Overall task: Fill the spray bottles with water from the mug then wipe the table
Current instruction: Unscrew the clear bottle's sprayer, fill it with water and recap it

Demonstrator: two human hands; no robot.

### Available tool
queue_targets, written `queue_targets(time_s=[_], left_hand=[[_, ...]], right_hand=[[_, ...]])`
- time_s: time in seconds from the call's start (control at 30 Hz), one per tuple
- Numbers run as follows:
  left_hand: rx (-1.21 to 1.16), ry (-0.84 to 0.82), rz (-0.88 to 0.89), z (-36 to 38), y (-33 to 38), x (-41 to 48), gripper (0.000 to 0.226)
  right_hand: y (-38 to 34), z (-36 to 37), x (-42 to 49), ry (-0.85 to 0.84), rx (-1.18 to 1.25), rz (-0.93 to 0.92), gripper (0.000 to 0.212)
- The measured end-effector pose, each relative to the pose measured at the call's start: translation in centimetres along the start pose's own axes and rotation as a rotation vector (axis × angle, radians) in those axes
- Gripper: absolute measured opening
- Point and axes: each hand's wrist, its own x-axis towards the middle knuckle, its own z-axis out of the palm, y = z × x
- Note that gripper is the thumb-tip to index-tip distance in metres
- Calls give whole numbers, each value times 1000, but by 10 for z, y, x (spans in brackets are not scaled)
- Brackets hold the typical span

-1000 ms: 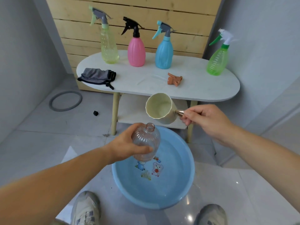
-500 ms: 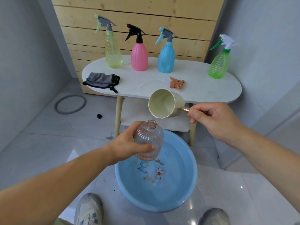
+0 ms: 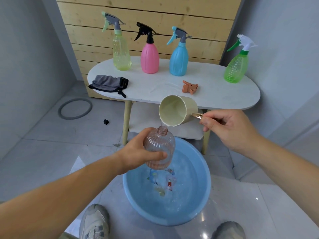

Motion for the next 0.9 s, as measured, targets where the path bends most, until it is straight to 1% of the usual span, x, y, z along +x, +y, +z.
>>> queue_targets(time_s=[0.17, 0.4, 0.5, 0.63, 0.8, 0.9], left_hand=[[6, 18, -1, 0, 0, 1, 71], [14, 29, -2, 0, -1, 2, 72], [4, 26, 0, 1, -1, 3, 71], [3, 27, -1, 1, -1, 3, 77], [6, 30, -3, 2, -1, 2, 74], [1, 31, -7, 1, -2, 3, 76]], right_hand=[[-2, -2, -2, -7, -11, -15, 25], [-3, -2, -3, -11, -22, -19, 17], [-4, -2, -3, -8, -38, -34, 21], [-4, -3, -3, 0, -49, -64, 26], [-2, -2, -2, 9, -47, -79, 18], [-1, -3, -2, 12, -58, -101, 24]])
